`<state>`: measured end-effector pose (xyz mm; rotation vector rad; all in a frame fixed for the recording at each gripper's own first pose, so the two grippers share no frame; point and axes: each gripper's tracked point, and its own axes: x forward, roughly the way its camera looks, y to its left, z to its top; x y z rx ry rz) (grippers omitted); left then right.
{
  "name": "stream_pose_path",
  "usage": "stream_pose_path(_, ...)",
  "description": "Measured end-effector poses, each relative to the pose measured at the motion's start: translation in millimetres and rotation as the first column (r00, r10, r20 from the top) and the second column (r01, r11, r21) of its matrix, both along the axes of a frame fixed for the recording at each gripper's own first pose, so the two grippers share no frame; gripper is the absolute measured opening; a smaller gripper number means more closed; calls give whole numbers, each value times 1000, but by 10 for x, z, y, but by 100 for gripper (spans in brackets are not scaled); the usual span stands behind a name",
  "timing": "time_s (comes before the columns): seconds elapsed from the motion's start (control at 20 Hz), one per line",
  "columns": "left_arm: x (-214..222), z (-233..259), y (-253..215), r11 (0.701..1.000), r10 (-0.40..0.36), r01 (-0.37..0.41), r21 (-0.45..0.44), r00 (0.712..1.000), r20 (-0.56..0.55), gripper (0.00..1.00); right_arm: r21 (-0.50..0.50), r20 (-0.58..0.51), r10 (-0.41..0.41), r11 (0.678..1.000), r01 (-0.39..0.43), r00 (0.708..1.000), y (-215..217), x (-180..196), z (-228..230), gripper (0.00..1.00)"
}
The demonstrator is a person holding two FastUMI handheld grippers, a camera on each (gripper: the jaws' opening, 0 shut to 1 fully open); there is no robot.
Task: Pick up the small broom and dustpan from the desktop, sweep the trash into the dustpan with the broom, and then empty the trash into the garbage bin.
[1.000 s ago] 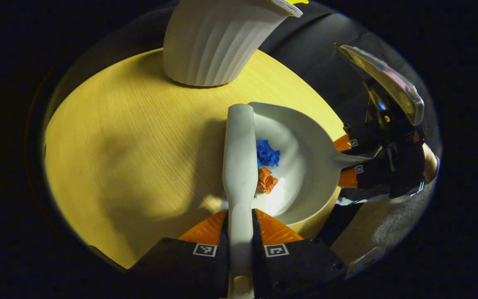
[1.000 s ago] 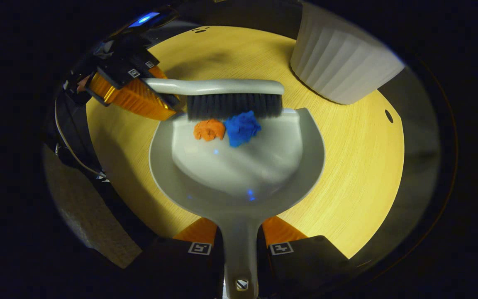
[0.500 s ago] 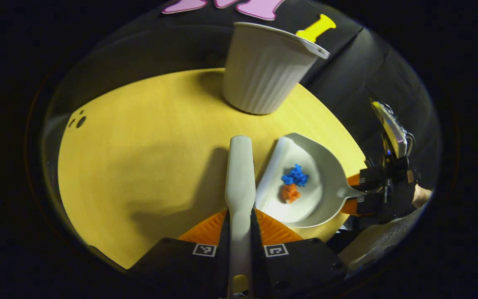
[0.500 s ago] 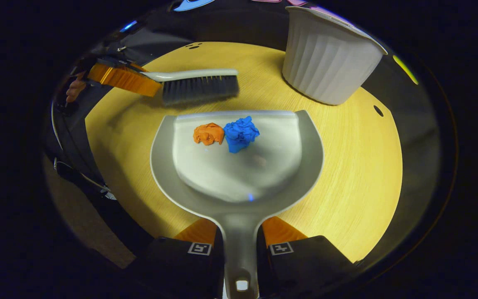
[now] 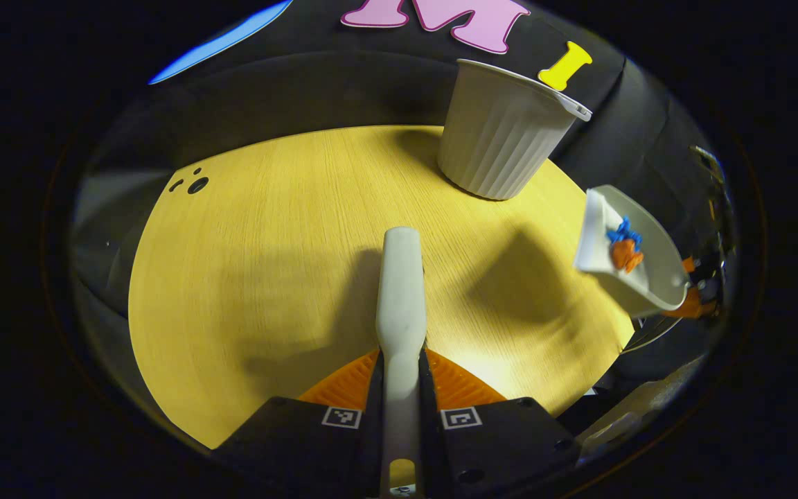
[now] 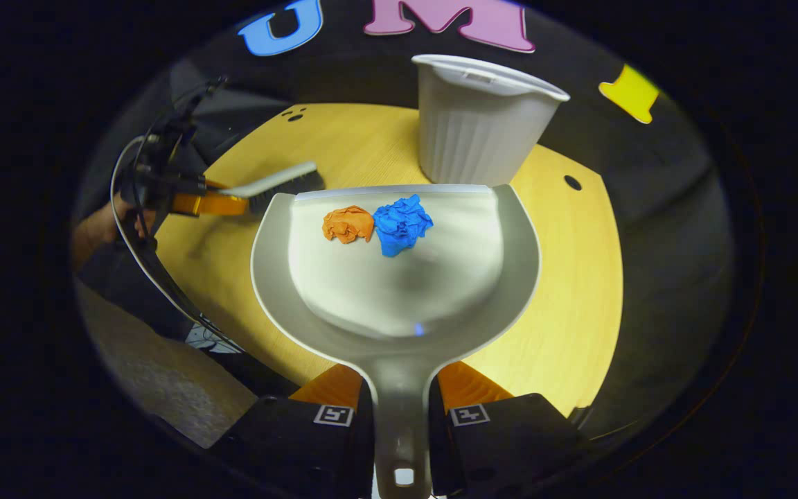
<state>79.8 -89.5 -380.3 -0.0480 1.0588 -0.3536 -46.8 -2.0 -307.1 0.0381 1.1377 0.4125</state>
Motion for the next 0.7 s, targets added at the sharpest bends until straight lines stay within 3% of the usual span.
stream_pose_path(0.25,-61,58,9,1000,13,-13,-17,1000,26,27,20,64,-87,996,86,994,-405,553,770,36)
stream_pose_path(0.5,-193,112,54,998,55,-54,-38,998,12,27,-29,98,-158,986,161,983,-860,1328,1098,36)
stream_pose_path(0.7,-287,157,112,996,74,-73,-52,997,16,27,-182,119,-151,968,171,981,-1268,1953,1111,36)
